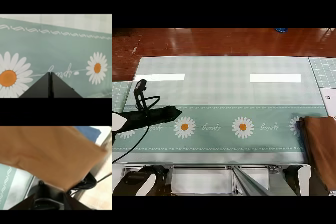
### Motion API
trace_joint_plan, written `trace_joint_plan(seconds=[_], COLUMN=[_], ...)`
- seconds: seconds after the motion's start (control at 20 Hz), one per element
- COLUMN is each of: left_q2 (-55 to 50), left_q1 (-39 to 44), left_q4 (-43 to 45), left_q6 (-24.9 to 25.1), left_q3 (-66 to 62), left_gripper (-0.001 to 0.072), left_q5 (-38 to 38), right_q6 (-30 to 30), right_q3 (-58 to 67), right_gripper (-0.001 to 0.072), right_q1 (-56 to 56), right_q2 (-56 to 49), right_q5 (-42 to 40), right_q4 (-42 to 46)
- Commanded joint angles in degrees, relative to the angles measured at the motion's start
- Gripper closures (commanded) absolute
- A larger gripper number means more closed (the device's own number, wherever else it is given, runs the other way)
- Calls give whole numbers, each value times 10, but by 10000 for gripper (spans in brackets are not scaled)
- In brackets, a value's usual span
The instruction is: Fold the shirts.
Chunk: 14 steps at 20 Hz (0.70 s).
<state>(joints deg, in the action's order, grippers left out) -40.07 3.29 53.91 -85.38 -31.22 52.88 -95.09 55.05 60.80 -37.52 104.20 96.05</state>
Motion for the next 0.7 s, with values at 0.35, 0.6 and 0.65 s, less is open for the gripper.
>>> trace_joint_plan(seconds=[0.35,0.6,0.65], left_q2=[-132,-296,-313], left_q1=[63,123,129], left_q4=[-42,2,38], left_q6=[61,34,17], left_q3=[-198,-443,-448], left_gripper=[690,690,690], left_q5=[-50,35,35], right_q6=[115,173,160], right_q3=[223,249,249], right_gripper=[689,689,689], right_q1=[-200,-576,-631], right_q2=[-220,-323,-344], right_q5=[-228,-349,-357], right_q4=[-436,-261,-207])
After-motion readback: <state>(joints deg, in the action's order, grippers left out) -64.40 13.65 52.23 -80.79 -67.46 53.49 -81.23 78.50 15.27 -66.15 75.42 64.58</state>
